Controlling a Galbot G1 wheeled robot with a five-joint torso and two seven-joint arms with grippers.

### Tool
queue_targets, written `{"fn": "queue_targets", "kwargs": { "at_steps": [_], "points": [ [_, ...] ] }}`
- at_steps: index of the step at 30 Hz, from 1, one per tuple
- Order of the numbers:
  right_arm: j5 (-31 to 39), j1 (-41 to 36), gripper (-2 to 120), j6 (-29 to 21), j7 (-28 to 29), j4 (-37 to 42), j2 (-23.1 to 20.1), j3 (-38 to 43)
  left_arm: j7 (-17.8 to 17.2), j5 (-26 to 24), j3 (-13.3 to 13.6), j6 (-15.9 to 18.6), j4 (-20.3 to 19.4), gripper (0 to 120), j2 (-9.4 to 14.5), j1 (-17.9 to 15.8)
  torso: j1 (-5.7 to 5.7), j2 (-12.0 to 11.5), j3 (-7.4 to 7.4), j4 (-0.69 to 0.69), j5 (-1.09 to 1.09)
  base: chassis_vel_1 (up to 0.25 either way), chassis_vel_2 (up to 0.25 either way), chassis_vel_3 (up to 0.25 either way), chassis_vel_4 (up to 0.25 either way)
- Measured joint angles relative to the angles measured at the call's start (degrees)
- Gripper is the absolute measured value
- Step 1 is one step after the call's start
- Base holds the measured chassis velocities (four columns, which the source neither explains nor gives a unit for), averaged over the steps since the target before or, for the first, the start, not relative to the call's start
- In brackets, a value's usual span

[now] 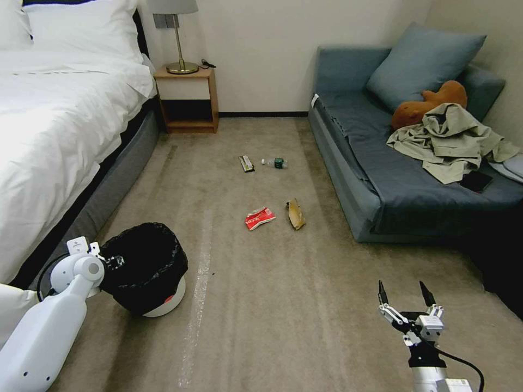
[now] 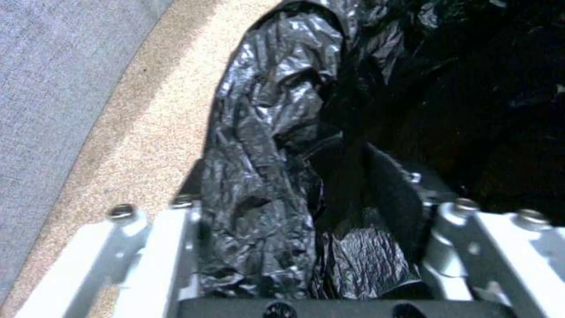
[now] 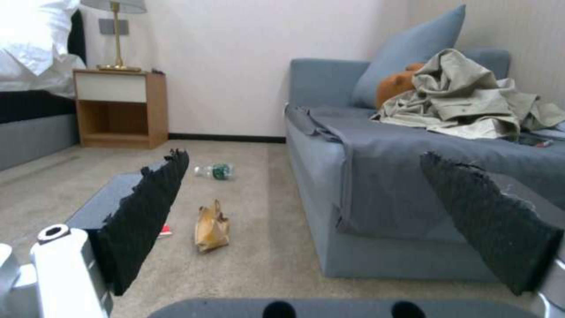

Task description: Pick up the trash bin, then pick up the garbage on the floor and place it into the trash bin.

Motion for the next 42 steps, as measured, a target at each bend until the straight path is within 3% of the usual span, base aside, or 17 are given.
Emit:
{"fn": "queue_targets", "kwargs": {
  "at_steps": [8, 13, 25, 39, 42],
  "points": [
    [0.4, 0.0, 100, 0.5, 0.4, -0.1, 0.0, 0.1, 1.1, 0.2, -0.4, -0.5, -0.4, 18, 0.0, 0.8, 0.0, 0.0, 0.0, 0.02, -0.01, 0.0, 0.0, 0.0, 0.0],
    [0.6, -0.1, 100, 1.0, 0.6, -0.1, 0.0, 0.1, 2.3, 0.3, -0.9, -0.7, -1.1, 10, 0.0, 1.6, -0.01, 0.0, -0.01, 0.02, -0.03, 0.0, 0.0, 0.0, 0.0],
    [0.6, -0.4, 100, 1.5, 0.6, 0.1, 0.0, -0.1, 7.4, 3.2, -3.2, -2.8, -3.4, 7, -0.3, 5.3, -0.01, 0.0, 0.0, 0.0, -0.05, 0.0, 0.0, 0.0, 0.0],
    [0.4, -0.5, 100, 1.7, 0.8, 0.5, 0.0, -0.4, 19.6, 12.1, -7.0, -8.1, -6.9, 5, -2.4, 10.4, -0.01, 0.0, 0.02, -0.02, -0.1, 0.0, 0.0, 0.0, 0.0],
    [0.3, -0.5, 100, 1.7, 0.8, 0.5, 0.0, -0.4, 20.4, 12.5, -7.3, -8.5, -7.7, 4, -2.7, 10.9, 0.0, 0.0, 0.02, -0.03, -0.11, 0.0, 0.0, 0.0, 0.0]
  ]
}}
